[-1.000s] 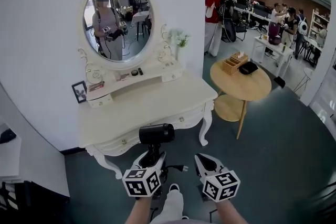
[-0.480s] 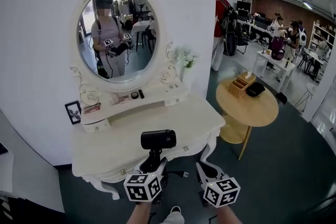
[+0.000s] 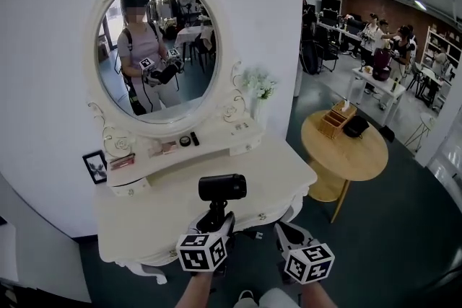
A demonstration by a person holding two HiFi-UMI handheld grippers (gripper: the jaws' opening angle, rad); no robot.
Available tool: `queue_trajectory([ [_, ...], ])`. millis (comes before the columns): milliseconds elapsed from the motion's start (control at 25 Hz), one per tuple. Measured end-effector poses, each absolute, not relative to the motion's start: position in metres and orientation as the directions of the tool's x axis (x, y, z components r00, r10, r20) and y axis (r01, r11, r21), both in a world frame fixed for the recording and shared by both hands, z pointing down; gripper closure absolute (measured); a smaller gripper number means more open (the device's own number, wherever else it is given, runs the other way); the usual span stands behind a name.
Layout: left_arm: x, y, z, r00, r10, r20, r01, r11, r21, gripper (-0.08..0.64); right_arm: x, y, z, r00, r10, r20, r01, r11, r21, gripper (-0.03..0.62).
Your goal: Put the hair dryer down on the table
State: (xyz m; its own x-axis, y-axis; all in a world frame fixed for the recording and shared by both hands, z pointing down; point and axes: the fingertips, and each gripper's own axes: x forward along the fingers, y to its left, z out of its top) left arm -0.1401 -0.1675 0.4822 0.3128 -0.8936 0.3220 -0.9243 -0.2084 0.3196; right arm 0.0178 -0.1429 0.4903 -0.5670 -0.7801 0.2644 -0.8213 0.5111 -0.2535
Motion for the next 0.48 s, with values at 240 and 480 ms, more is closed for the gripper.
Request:
queue_trajectory([
  [240, -0.14, -0.208, 0.497, 0.311, -0.882, 0.355, -0.929, -0.202, 0.311, 0.344, 0.02, -0.173, 0.494, -0.557, -0.786, 0.266, -0.827, 0.498, -0.261, 0.589],
  [480, -0.128, -0.257, 0.515, 0.303, -0.862, 0.407, -0.939, -0.198, 0.281, 0.344, 0.027, -0.209, 0.502, -0.562, -0.78, 0.275, -0.823, 0.493, -0.284, 0.59],
])
